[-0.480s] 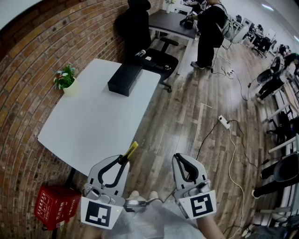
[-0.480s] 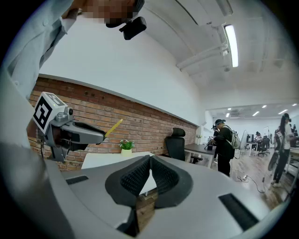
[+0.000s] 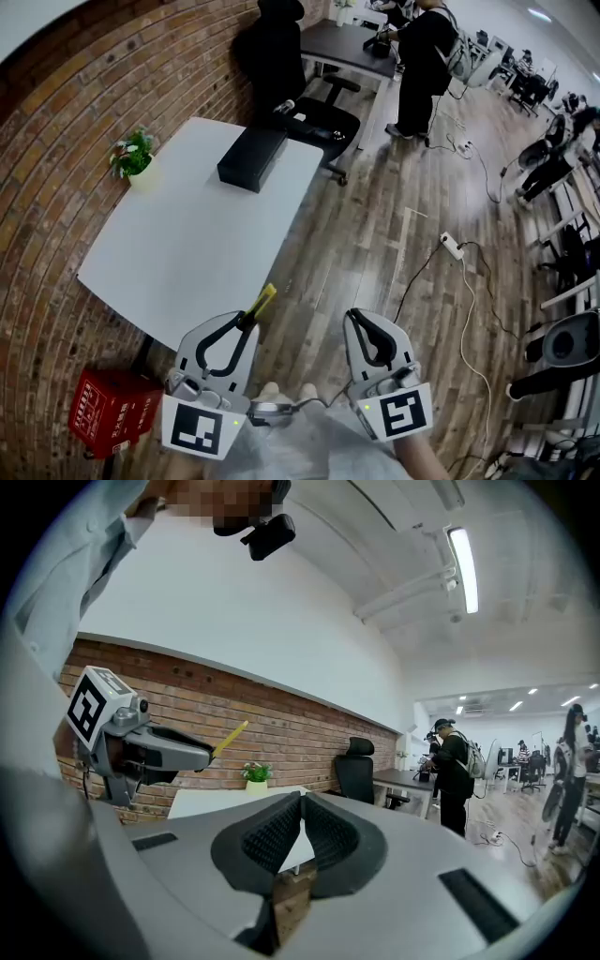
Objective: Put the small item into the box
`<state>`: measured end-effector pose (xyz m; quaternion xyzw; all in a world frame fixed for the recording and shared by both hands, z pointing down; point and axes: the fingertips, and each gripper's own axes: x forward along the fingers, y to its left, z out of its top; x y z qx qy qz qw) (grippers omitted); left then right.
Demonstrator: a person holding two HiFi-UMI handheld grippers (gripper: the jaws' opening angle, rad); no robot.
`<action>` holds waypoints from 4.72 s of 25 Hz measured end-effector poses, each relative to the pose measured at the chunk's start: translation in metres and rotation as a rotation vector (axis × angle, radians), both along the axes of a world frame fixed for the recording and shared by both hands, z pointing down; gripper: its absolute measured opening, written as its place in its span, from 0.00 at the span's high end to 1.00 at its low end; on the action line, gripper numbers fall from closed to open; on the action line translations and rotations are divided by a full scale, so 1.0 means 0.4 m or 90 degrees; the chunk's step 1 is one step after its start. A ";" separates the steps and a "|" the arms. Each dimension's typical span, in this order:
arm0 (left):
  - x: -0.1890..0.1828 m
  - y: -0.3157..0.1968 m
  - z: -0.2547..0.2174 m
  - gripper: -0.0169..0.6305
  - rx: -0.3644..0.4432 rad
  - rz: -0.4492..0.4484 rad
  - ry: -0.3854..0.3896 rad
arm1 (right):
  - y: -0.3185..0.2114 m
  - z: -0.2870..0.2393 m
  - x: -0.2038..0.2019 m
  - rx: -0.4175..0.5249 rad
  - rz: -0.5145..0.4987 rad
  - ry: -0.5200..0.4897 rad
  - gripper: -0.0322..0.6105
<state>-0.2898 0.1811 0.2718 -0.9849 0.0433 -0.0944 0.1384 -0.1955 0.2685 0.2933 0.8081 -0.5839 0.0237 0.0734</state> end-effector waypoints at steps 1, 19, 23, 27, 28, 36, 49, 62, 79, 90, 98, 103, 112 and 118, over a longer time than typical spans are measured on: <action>-0.001 0.004 -0.002 0.86 0.000 -0.004 0.001 | 0.004 0.000 0.001 -0.003 0.000 0.000 0.88; 0.020 0.124 -0.008 0.86 0.000 -0.088 0.004 | 0.112 -0.023 0.056 0.068 -0.084 -0.081 0.88; 0.006 0.128 0.010 0.86 -0.075 -0.160 0.029 | 0.141 -0.040 0.083 0.091 -0.081 -0.085 0.88; 0.015 0.136 0.016 0.86 -0.063 -0.154 0.036 | 0.146 -0.025 0.105 0.078 -0.070 -0.067 0.88; 0.020 0.135 0.015 0.86 -0.050 -0.149 0.033 | 0.144 -0.026 0.108 0.075 -0.070 -0.059 0.88; 0.078 0.061 -0.002 0.86 -0.023 -0.159 0.043 | 0.088 -0.025 0.161 0.064 -0.071 -0.029 0.88; 0.294 -0.156 -0.014 0.86 -0.069 -0.153 0.069 | -0.126 -0.028 0.373 0.068 -0.048 -0.005 0.88; 0.460 -0.437 -0.022 0.86 -0.108 -0.175 0.075 | -0.405 -0.034 0.543 0.049 -0.058 -0.005 0.88; 0.522 -0.614 0.030 0.86 -0.140 -0.190 0.072 | -0.599 -0.003 0.612 0.027 -0.058 -0.007 0.88; 0.555 -0.647 0.055 0.86 -0.149 -0.208 0.061 | -0.647 0.027 0.639 0.011 -0.082 -0.018 0.88; 0.573 -0.667 0.073 0.86 -0.155 -0.240 0.053 | -0.703 0.056 0.668 -0.008 -0.127 -0.031 0.88; 0.583 -0.682 0.084 0.86 -0.154 -0.270 0.047 | -0.745 0.079 0.690 -0.023 -0.161 -0.040 0.88; 0.605 -0.713 0.101 0.86 -0.155 -0.329 0.049 | -0.837 0.136 0.721 -0.052 -0.237 -0.041 0.88; 0.616 -0.742 0.122 0.86 -0.167 -0.390 0.052 | -0.898 0.190 0.751 -0.087 -0.284 -0.038 0.88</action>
